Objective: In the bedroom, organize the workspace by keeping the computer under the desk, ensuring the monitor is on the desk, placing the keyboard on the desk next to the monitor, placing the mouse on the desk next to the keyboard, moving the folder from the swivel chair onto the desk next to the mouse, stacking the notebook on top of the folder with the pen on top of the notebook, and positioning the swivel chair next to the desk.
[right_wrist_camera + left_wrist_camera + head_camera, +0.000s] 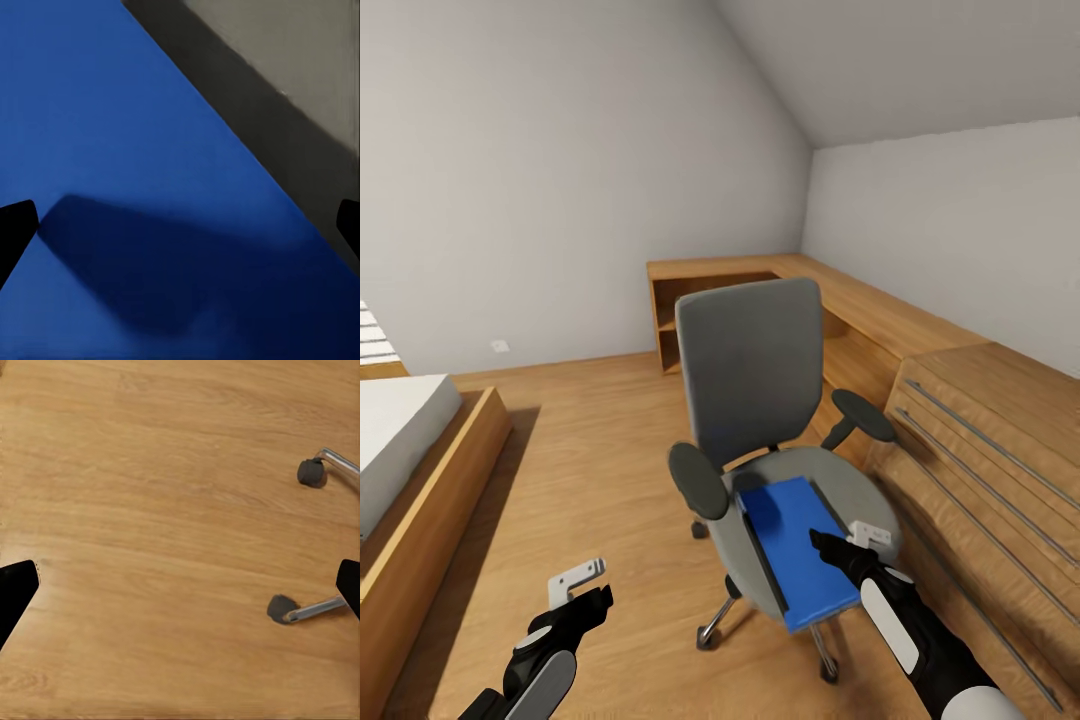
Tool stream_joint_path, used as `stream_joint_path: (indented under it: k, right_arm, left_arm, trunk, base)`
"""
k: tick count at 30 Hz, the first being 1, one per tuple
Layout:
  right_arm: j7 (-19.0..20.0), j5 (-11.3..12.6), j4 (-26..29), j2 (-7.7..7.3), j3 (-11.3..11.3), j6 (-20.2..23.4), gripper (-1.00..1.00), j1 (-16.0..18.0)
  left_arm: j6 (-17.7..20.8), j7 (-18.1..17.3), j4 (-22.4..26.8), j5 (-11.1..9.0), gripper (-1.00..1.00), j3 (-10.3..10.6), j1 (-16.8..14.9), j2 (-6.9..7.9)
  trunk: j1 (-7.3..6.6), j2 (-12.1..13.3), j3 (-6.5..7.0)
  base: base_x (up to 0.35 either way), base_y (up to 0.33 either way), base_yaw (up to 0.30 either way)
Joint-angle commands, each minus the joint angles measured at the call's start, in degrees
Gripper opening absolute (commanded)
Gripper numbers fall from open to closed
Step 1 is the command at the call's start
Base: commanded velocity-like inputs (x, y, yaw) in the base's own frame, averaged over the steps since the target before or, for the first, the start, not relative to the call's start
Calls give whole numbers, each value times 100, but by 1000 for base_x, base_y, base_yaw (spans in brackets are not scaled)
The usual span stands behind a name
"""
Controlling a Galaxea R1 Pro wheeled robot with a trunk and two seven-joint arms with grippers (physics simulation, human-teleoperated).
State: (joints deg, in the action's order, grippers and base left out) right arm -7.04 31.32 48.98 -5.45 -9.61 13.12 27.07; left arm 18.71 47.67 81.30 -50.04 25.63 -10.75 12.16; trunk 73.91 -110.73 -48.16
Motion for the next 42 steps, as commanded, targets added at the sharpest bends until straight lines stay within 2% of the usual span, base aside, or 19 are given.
stream_joint_path:
  k: [1,22,35,42]
  right_arm:
    - [-61,68,-78,-9,-32,16,100,0]
    - [-61,66,-77,-9,-32,17,100,0]
    - [-61,67,-79,-9,-32,15,100,0]
    - [-61,67,-78,-9,-32,12,100,0]
  left_arm:
    - [19,41,9,-23,100,12,-6,6]
    - [27,33,6,-38,100,12,-6,6]
    - [28,32,5,-49,100,12,-6,6]
    - [28,32,2,-49,100,11,-6,6]
  trunk:
    - [-3,-3,-6]
    - [-3,-3,-6]
    - [-3,-3,-6]
    - [-157,278,119]
  base:
    - [-262,0,0]
    - [-94,0,0]
    - [-14,0,0]
    - [0,0,0]
